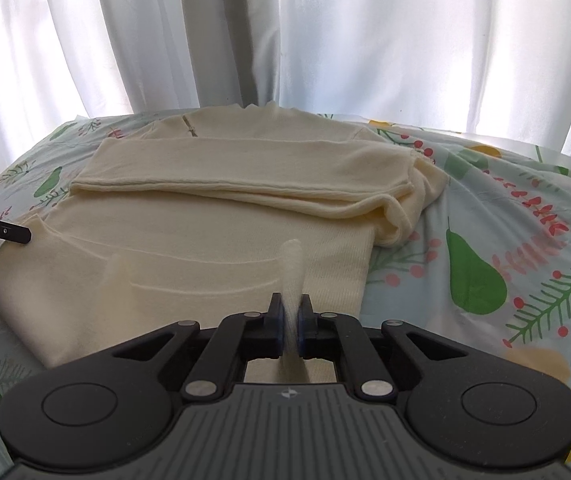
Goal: Fold small clothes
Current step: 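Pinch the sweater hem with both grippers and lift it up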
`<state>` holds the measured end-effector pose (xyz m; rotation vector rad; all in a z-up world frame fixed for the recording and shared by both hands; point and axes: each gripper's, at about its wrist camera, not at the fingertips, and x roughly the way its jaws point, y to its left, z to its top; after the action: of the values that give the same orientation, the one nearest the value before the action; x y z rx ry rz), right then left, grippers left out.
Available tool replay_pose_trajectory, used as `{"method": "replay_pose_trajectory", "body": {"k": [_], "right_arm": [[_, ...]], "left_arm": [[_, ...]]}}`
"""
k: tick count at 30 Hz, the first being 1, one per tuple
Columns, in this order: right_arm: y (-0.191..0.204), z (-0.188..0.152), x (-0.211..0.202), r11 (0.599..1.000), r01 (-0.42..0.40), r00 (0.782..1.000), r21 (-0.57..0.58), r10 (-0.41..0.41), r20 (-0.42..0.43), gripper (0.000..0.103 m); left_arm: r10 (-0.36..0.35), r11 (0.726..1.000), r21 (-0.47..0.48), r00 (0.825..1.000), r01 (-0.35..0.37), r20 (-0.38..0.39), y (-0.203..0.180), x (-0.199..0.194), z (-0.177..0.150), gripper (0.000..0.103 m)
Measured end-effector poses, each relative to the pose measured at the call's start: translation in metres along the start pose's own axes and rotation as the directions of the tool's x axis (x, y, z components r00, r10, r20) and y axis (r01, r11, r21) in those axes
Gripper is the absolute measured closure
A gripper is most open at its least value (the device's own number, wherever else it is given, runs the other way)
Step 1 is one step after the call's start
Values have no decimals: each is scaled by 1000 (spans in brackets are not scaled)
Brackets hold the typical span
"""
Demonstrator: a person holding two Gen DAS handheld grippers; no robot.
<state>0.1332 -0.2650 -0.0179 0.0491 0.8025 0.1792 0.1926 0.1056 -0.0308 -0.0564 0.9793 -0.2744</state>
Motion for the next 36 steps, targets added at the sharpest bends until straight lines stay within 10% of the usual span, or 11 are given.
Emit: {"method": "replay_pose_trajectory", "body": {"k": [16,36], "right_arm": [[0,59,-23,998,69,980,4,-68,189,97],[-23,147,70,983,177,952,47,-183,247,98]], "left_arm": [[-40,999,-19,969,46,244,-7,-58,72,95],[94,996,-26,954,-90,284,-17,35,169,95]]}}
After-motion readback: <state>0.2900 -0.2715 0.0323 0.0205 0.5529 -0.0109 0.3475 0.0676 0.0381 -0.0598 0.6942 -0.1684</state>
